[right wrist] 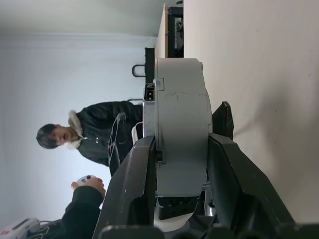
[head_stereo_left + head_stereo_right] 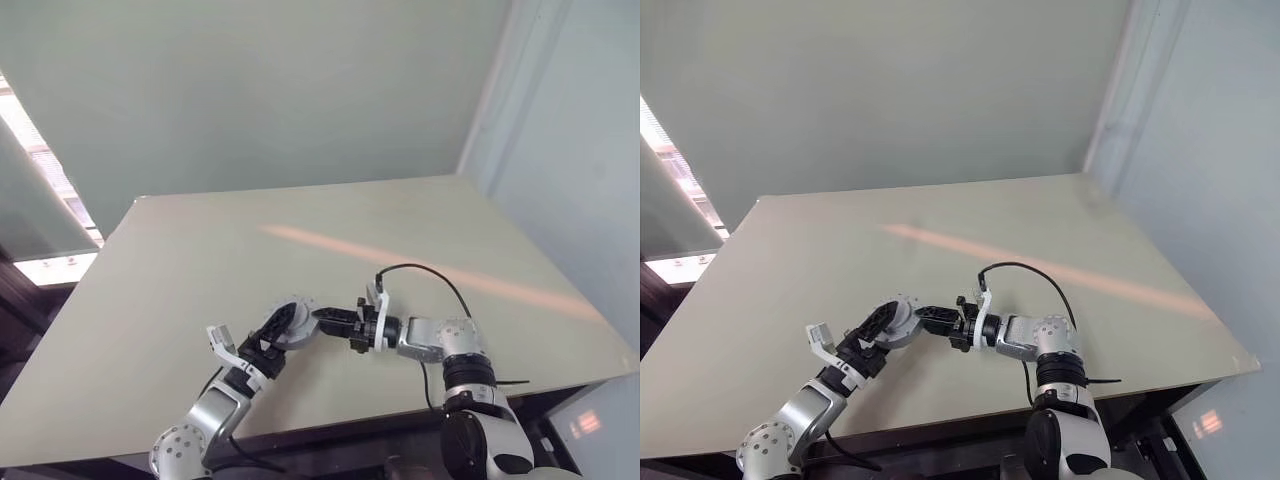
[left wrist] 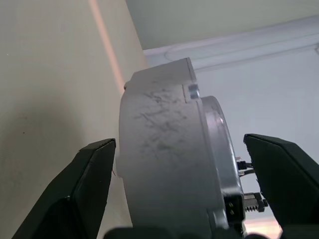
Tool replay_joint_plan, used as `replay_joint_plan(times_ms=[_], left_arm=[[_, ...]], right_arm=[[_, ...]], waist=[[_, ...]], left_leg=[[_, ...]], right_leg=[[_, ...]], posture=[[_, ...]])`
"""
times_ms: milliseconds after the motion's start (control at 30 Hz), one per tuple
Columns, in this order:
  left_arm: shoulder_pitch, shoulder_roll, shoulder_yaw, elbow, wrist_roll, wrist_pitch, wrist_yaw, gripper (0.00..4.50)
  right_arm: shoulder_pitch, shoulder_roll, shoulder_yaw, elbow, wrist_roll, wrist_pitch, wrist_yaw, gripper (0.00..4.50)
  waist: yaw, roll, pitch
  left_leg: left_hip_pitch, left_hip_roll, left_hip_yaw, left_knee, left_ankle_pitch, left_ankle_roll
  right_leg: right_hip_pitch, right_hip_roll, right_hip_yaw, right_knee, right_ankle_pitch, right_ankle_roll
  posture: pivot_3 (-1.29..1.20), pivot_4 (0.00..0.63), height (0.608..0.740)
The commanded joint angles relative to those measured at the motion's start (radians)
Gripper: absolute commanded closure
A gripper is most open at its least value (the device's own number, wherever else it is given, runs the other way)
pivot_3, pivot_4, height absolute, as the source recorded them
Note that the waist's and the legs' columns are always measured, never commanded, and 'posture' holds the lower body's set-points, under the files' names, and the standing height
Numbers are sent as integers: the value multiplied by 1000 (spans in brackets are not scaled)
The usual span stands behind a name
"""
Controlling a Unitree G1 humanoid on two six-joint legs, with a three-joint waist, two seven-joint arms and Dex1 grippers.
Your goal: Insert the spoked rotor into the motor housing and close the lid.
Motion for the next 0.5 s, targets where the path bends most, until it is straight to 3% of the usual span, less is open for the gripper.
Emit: replay_joint_plan(times_ms=[33, 200, 400, 500], left_arm=[[-13, 8, -2, 2, -42, 0, 1, 622], [-12, 11, -10, 16, -60, 5, 3, 2282], [-12, 11, -27, 26, -67, -2, 2, 2309], [-18, 0, -21, 33, -75, -24, 0, 2322]], right_arm=[[-22, 33, -6, -58, 67, 7, 14, 3305], [-16, 31, -3, -68, 75, 11, 10, 3305], [1, 24, 30, -102, 68, -20, 32, 3305], [8, 25, 38, -110, 60, -58, 32, 2351]], waist=[[0, 0, 0], [0, 0, 0], [0, 0, 0], [0, 0, 0]], left_leg=[[0, 0, 0, 0, 0, 0], [0, 0, 0, 0, 0, 0], [0, 0, 0, 0, 0, 0], [0, 0, 0, 1, 0, 0]], right_leg=[[0, 0, 0, 0, 0, 0], [0, 0, 0, 0, 0, 0], [0, 0, 0, 0, 0, 0], [0, 0, 0, 0, 0, 0]], posture=[[0, 0, 740], [0, 0, 740], [0, 0, 740], [0, 0, 740]])
